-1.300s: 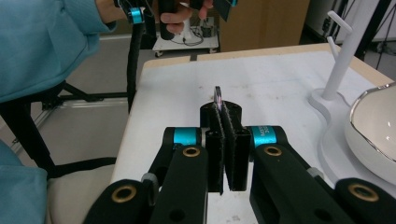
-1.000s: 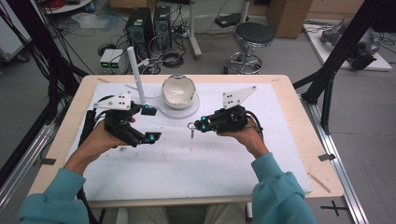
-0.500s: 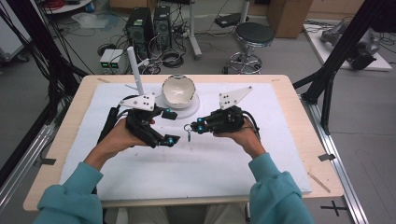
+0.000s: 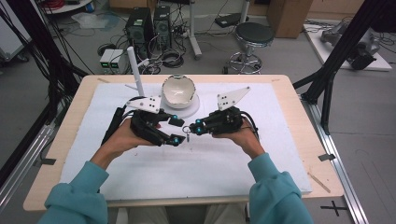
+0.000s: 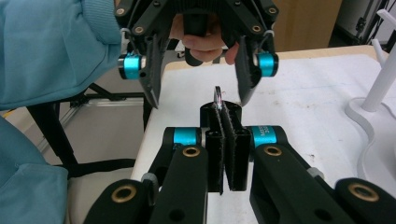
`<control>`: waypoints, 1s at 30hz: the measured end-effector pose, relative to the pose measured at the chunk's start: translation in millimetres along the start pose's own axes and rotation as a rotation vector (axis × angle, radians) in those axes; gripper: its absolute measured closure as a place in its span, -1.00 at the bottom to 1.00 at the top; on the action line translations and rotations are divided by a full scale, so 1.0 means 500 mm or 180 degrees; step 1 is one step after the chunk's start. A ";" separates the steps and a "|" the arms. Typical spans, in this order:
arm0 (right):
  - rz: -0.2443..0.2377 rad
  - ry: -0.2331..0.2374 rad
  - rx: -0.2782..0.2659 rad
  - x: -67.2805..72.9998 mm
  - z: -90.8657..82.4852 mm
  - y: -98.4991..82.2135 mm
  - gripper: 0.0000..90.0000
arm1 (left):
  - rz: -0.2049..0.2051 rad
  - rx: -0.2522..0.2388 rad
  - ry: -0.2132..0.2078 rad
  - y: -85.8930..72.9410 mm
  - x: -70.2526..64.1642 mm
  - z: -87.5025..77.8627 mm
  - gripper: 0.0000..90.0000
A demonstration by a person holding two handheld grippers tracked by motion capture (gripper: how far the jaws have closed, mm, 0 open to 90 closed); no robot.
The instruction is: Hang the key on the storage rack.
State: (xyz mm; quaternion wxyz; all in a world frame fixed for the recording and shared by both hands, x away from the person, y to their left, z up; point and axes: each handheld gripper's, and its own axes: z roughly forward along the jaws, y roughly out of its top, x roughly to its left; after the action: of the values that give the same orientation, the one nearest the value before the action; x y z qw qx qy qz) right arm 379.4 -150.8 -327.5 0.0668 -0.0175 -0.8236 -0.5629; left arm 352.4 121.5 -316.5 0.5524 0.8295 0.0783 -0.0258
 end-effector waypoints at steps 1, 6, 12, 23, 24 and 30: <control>-0.0019 -0.0003 0.0009 -0.001 0.000 0.000 0.97 | -0.0016 -0.0006 0.0019 0.000 0.000 0.000 -0.06; -0.0014 0.0016 -0.0014 -0.001 0.000 0.000 0.97 | -0.0048 0.0009 0.0027 0.000 0.001 0.001 0.19; -0.0028 0.0019 -0.0040 -0.002 0.002 0.002 0.97 | -0.0092 0.0008 0.0042 0.003 0.001 0.001 0.45; -0.0012 0.0052 -0.0041 0.000 0.008 0.007 0.97 | -0.0110 -0.0012 0.0053 0.005 0.001 -0.007 0.75; -0.0044 0.0057 -0.0055 -0.001 0.009 0.008 0.97 | -0.0112 -0.0011 0.0047 0.005 0.000 -0.007 0.77; -0.0040 0.0072 -0.0062 -0.001 0.010 0.009 0.97 | -0.0097 -0.0006 0.0041 0.006 -0.001 -0.008 0.83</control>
State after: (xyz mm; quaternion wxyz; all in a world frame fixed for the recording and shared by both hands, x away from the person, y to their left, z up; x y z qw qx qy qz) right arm 379.8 -144.7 -325.4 0.0723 -0.0066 -0.8174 -0.5715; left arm 352.4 124.0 -312.4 0.5521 0.8279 0.0945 -0.0288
